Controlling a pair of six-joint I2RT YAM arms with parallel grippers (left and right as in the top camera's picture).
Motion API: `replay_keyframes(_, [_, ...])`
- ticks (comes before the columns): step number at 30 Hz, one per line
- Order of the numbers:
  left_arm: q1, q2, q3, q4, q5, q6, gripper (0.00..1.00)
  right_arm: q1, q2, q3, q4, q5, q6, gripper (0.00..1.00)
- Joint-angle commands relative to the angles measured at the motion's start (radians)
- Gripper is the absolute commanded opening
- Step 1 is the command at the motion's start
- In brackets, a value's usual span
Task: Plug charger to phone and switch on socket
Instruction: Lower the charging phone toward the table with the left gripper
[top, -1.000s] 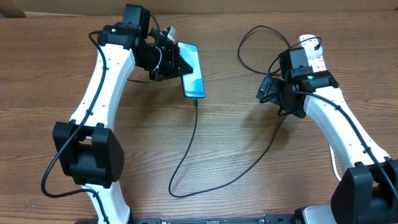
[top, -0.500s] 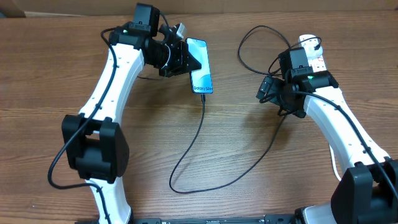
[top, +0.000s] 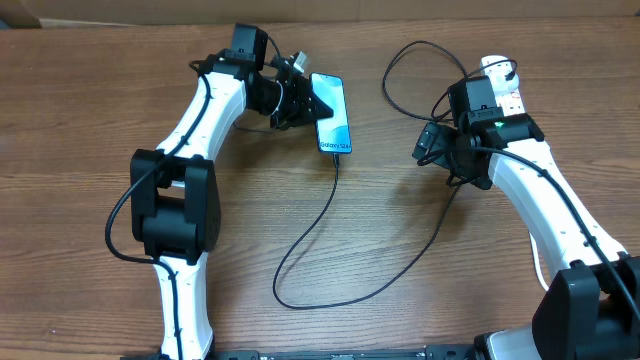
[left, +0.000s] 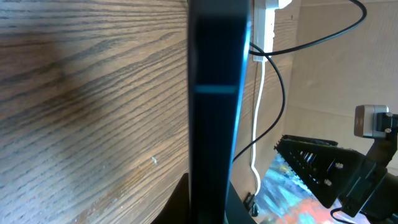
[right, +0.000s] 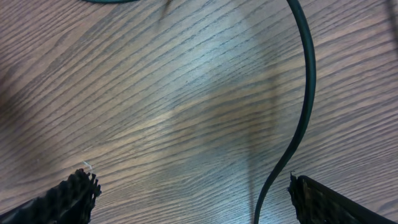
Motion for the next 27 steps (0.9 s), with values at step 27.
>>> replay_keyframes(27, [-0.017, 0.074, 0.004, 0.137, -0.042, -0.049, 0.04, -0.005, -0.017, 0.01, 0.003, 0.01, -0.005, 1.0])
